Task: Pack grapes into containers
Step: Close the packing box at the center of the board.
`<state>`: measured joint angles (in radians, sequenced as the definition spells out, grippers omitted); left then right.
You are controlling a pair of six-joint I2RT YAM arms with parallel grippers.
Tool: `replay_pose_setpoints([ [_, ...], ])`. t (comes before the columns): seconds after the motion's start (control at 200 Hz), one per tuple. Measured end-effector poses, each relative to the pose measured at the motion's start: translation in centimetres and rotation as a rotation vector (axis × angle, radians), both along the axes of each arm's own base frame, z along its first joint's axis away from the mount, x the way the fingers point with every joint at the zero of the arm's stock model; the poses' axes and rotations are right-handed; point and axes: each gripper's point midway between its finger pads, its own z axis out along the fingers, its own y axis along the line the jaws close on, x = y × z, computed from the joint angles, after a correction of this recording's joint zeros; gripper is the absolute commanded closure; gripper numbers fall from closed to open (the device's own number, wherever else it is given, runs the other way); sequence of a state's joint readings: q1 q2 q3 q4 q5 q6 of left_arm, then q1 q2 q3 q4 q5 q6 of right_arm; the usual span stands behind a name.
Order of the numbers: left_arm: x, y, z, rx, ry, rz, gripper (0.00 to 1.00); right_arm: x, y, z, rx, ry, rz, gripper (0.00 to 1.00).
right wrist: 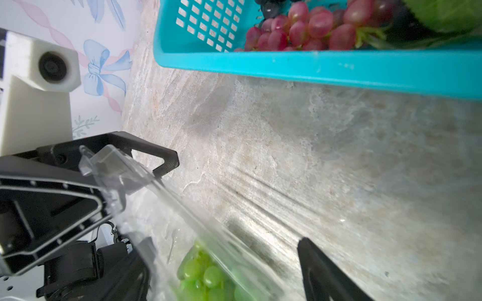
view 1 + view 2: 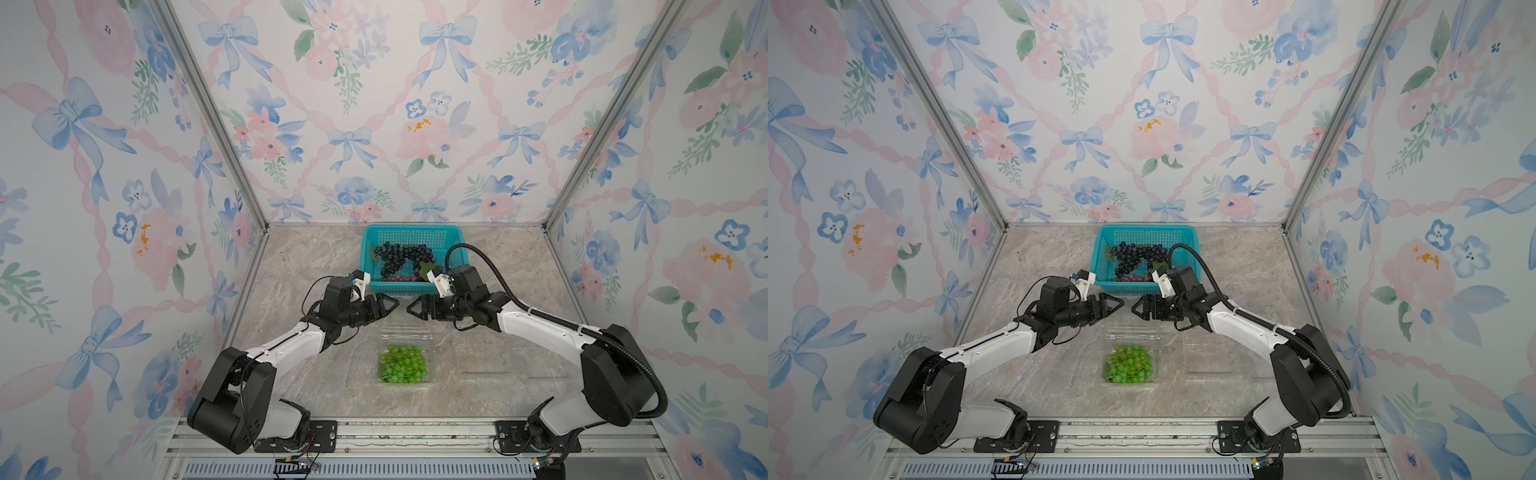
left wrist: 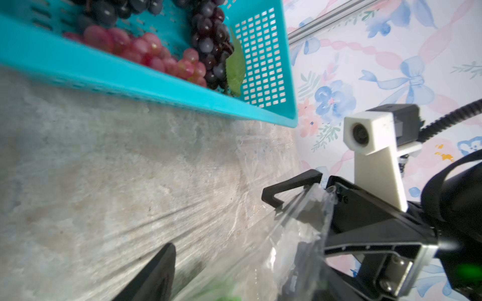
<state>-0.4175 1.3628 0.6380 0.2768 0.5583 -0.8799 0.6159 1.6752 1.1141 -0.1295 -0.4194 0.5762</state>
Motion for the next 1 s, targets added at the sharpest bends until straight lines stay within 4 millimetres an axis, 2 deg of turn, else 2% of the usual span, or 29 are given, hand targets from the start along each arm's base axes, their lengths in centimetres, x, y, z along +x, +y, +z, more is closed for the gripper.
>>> replay_pose_setpoints([
  [0.215, 1.4, -1.3, 1.5, -0.030, -0.030, -0.001, 0.26, 0.2, -1.2, 0.1, -0.006, -0.004, -0.011, 0.12],
  [0.4, 3.1, -2.1, 3.0, -0.049, -0.064, 0.006, 0.26, 0.6, -2.0, 1.5, 0.013, -0.031, -0.017, 0.11],
  [0.605, 4.2, -2.5, 5.1, -0.073, -0.107, 0.012, 0.26, -0.2, -2.2, 2.7, 0.020, -0.048, 0.016, 0.10],
  [0.795, 4.9, -1.5, 6.7, -0.085, -0.140, 0.038, 0.27, -1.7, -2.3, 4.4, 0.039, -0.066, 0.070, 0.08],
  [1.0, 4.3, -0.3, 8.4, -0.071, -0.179, 0.054, 0.27, -3.9, -2.2, 6.1, 0.039, -0.094, 0.132, 0.07],
])
